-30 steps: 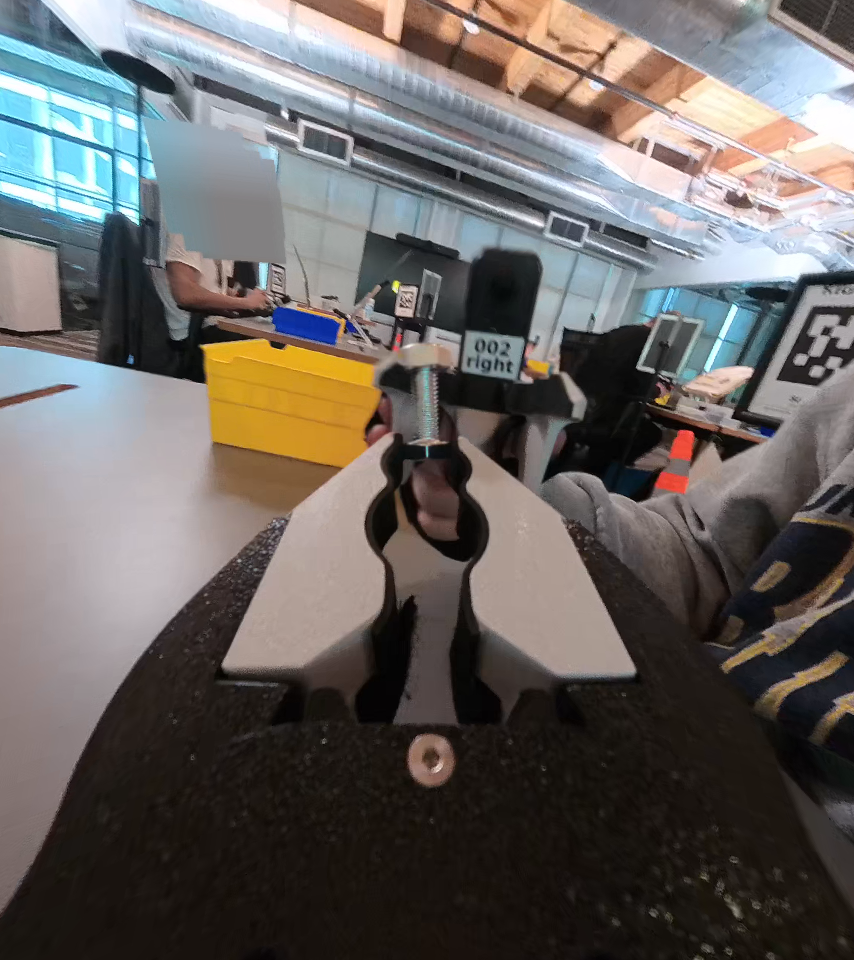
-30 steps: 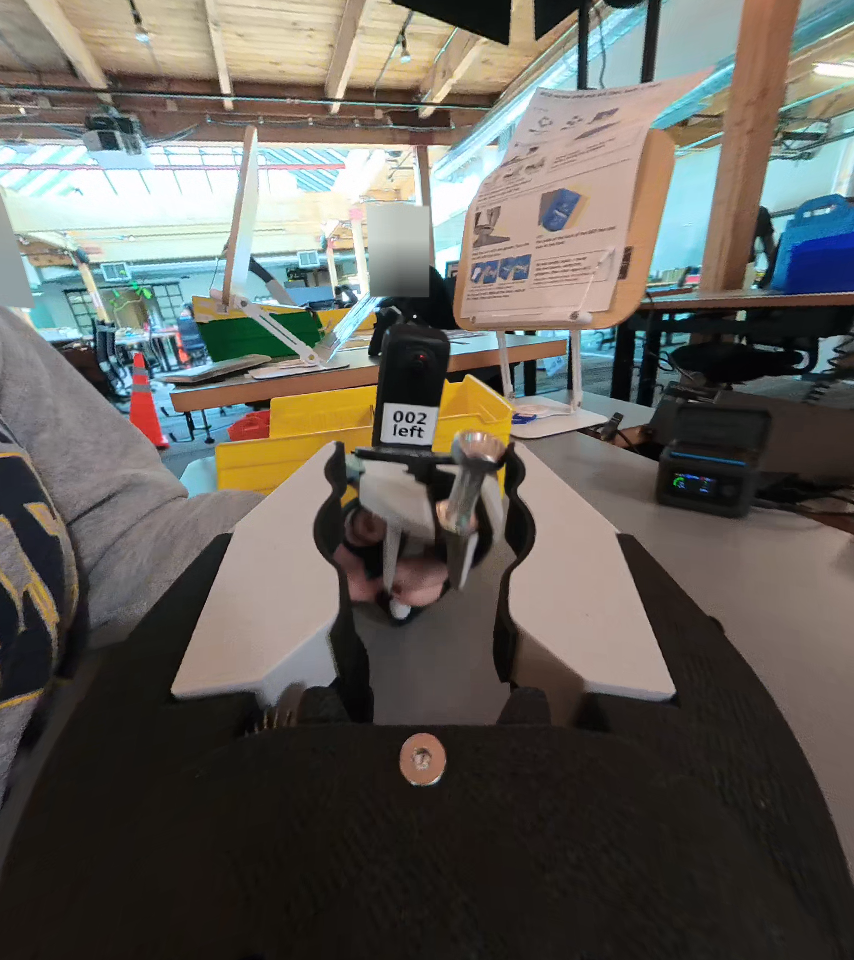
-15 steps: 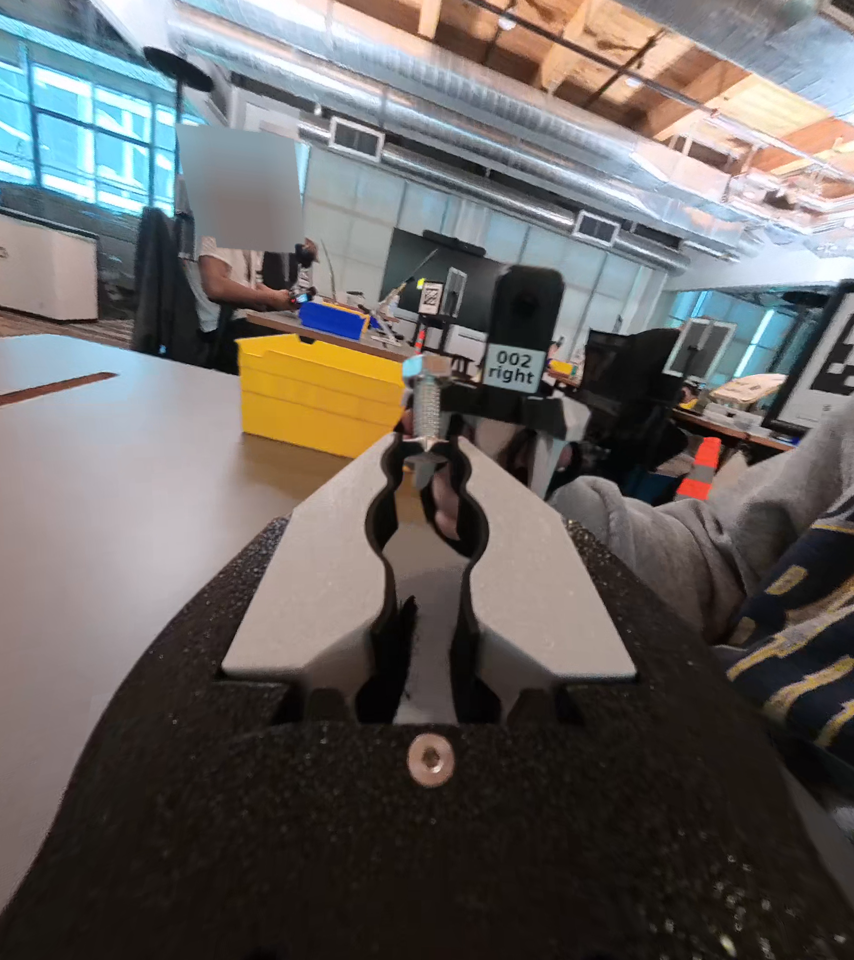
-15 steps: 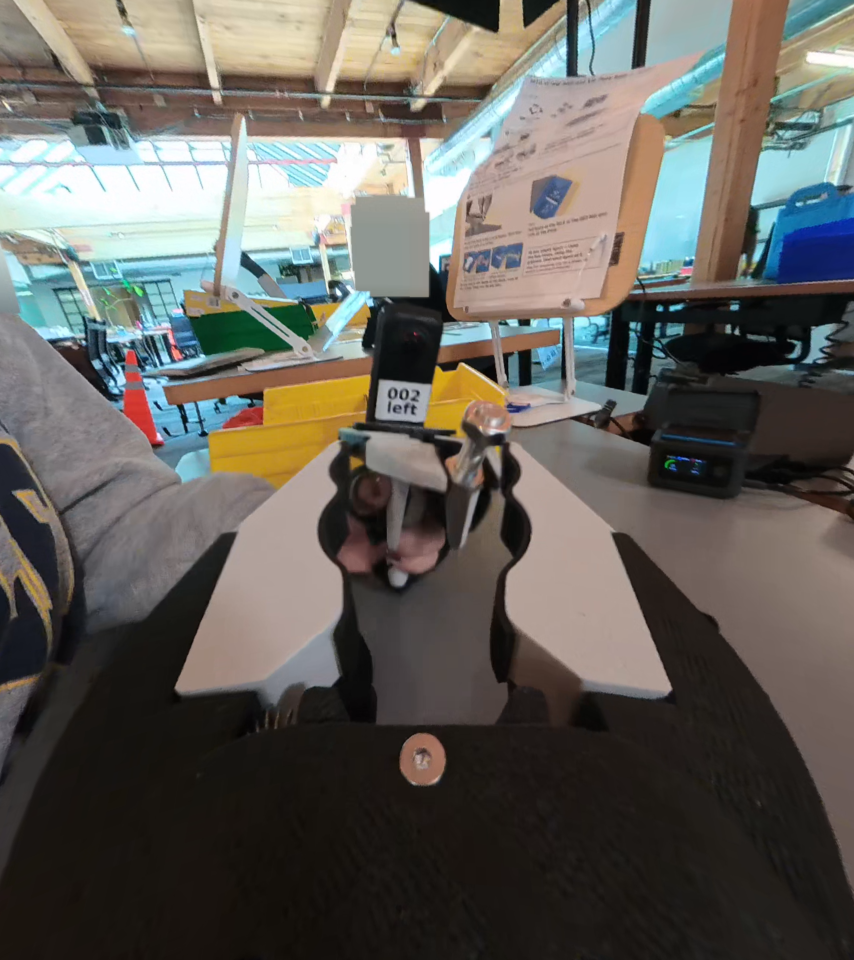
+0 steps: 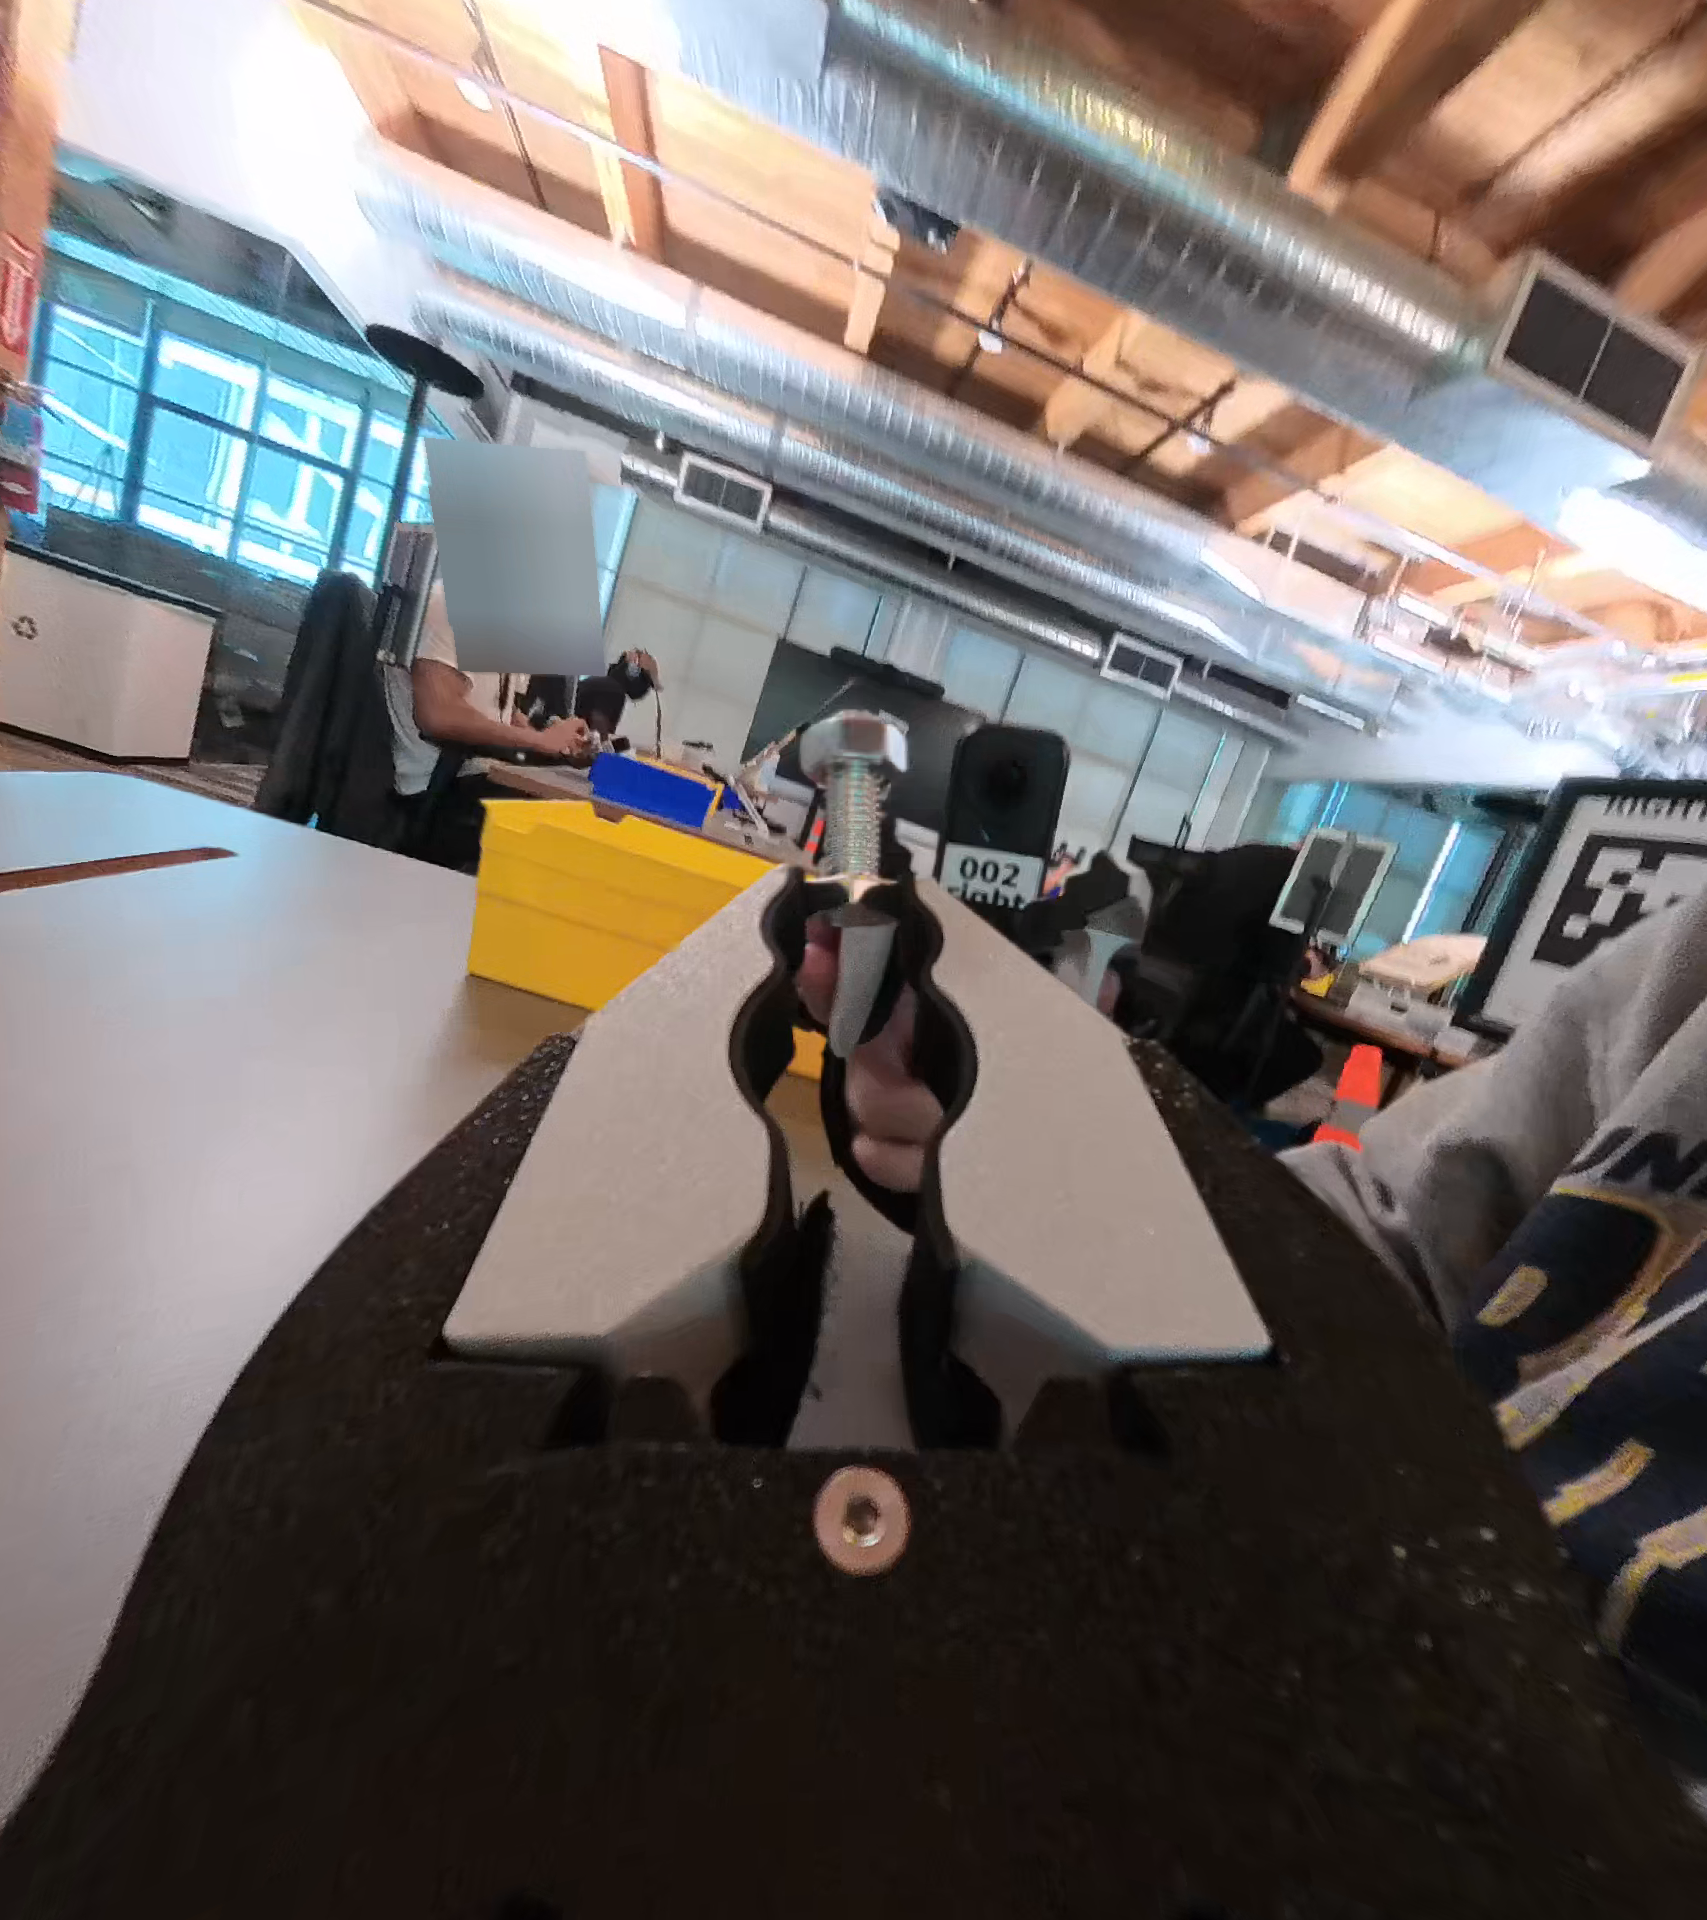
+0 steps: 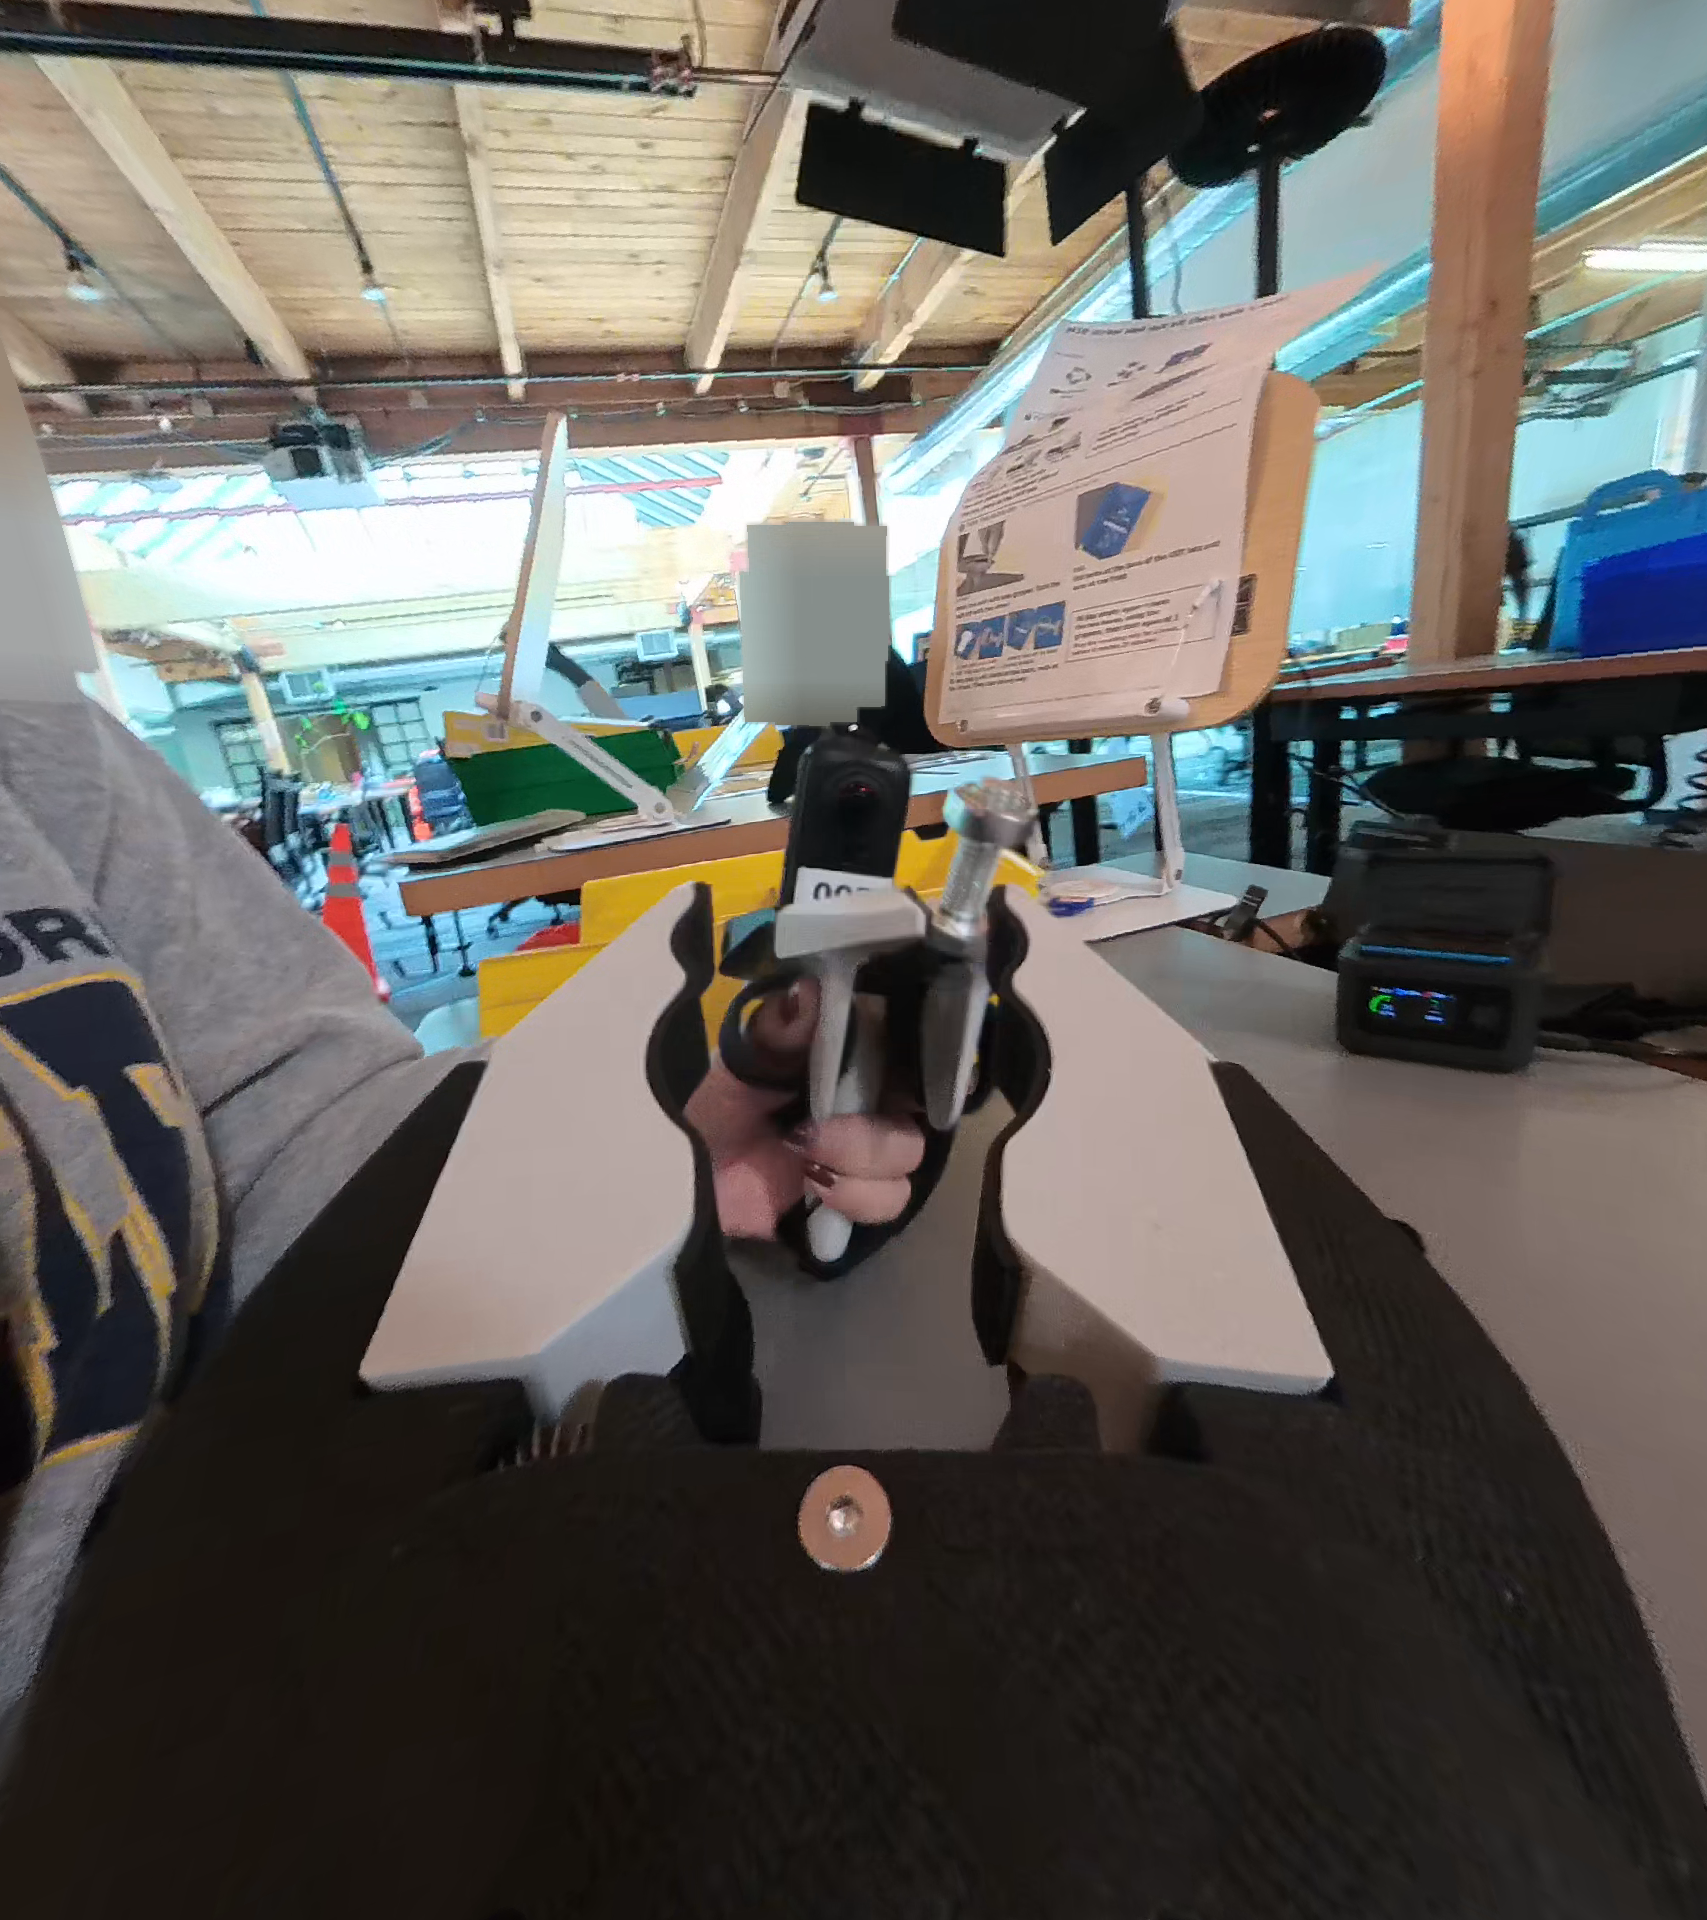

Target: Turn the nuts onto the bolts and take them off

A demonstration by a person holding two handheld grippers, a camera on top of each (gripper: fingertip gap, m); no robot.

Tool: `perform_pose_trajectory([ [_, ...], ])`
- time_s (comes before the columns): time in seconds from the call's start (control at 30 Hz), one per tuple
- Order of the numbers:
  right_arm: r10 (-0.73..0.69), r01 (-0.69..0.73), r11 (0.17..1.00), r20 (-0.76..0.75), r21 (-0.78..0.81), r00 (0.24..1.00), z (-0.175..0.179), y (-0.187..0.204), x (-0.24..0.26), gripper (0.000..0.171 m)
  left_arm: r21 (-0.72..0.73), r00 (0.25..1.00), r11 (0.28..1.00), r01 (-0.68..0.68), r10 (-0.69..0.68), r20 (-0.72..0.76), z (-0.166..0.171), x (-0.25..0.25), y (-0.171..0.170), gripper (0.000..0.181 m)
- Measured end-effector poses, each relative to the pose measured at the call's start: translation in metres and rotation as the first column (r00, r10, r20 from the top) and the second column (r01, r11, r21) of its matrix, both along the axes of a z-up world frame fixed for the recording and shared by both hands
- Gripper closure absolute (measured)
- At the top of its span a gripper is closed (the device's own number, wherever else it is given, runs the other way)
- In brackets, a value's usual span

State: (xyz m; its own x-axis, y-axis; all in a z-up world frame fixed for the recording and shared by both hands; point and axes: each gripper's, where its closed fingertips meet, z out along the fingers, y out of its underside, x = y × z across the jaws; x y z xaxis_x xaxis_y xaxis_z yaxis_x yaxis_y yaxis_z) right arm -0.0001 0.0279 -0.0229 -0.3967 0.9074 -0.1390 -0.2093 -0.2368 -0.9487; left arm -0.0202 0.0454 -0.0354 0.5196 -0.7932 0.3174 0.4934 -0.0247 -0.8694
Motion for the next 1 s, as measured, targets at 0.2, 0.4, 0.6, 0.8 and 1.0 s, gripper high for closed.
perform_pose_trajectory([
  [0.2, -0.028, 0.027, 0.999, -0.041, -0.039, 0.999, 0.009, 0.001, -0.013, 0.088, -0.036, 0.993, 0.993, 0.113, -0.114, -0.039, -0.008, 0.029, -0.002, 0.167],
  [0.4, 0.016, -0.018, 0.999, -0.045, -0.032, 0.999, 0.008, -0.01, -0.01, 0.09, -0.014, 0.999, 1.0, -0.011, 0.012, 0.035, 0.001, -0.001, 0.004, 0.167],
  [0.6, -0.035, 0.03, 0.997, -0.061, -0.078, 0.998, 0.01, 0.0, -0.013, 0.078, -0.024, 0.998, 0.998, 0.058, -0.058, 0.001, -0.002, 0.012, 0.0, 0.167],
  [0.8, 0.045, -0.049, 0.996, -0.056, -0.081, 0.997, 0.008, -0.019, -0.018, 0.07, -0.057, 0.996, 0.995, 0.082, -0.085, -0.036, -0.01, 0.023, 0.003, 0.167],
  [1.0, 0.021, -0.025, 0.995, -0.048, -0.095, 0.999, 0.006, -0.008, -0.014, 0.076, -0.048, 1.0, 0.999, -0.004, 0.005, 0.021, -0.003, -0.011, 0.004, 0.167],
])
